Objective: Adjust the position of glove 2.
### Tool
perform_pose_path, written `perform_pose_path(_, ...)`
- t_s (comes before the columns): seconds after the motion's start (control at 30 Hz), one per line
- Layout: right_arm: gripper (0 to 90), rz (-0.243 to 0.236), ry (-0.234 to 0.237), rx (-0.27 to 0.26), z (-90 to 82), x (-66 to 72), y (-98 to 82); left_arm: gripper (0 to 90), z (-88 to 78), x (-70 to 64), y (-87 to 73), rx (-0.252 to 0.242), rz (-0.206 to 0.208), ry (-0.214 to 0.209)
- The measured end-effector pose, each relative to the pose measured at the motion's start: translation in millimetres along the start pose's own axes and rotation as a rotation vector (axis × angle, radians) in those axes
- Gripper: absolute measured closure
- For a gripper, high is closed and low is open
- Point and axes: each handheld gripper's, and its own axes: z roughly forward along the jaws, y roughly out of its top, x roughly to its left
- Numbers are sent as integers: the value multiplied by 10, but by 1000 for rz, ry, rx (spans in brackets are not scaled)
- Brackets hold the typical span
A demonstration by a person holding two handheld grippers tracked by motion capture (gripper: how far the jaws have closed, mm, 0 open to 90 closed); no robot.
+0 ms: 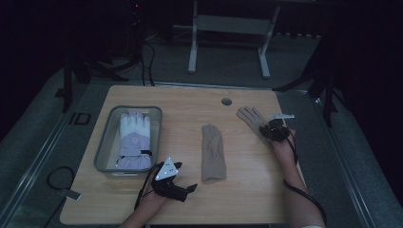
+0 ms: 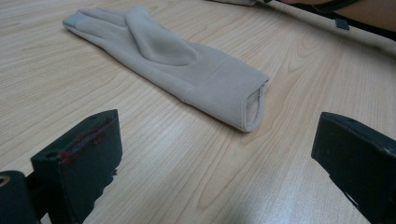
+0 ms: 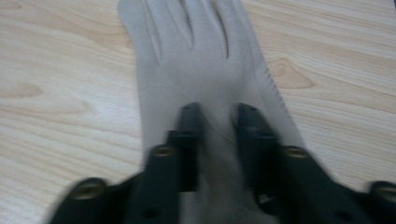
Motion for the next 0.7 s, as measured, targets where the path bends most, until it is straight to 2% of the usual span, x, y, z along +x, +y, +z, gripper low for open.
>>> perform_pose_path(0.1, 816, -4, -36, 17, -17, 85, 17, 20, 1, -1, 2, -1, -1, 0)
perform_pose_path(0.23, 831, 60, -34, 1, -111, 183, 57, 20, -9, 0, 6, -3, -1, 4)
perform_pose_path(0.37, 835, 101, -30, -33, -297, 264, 75, 20, -12, 10, 9, -7, -7, 2)
perform_pose_path(0.4, 835, 100, -43, -45, -354, 292, 73, 20, -15, 9, 10, -8, -7, 2)
perform_pose_path(0.47, 835, 144, -34, -68, -474, 330, 55, 20, -16, 6, 13, -11, -9, 2)
perform_pose_path(0.5, 835, 144, -34, -68, -474, 330, 55, 20, -16, 6, 13, -11, -9, 2)
perform_pose_path(0.53, 834, 165, -45, -81, -533, 356, 36, 20, -14, 2, 15, -10, -6, 6)
perform_pose_path(0.57, 834, 198, -49, -90, -614, 405, -3, 20, -13, 3, 16, -10, -5, 4)
perform_pose_path(0.63, 834, 203, -78, -96, -693, 490, -62, 19, -14, 0, 19, -8, -5, 5)
perform_pose_path(0.67, 834, 227, -70, -97, -729, 525, -92, 20, -15, -3, 20, -9, -4, 5)
perform_pose_path(0.7, 833, 225, -75, -91, -760, 572, -121, 20, -18, -6, 22, -10, 0, 5)
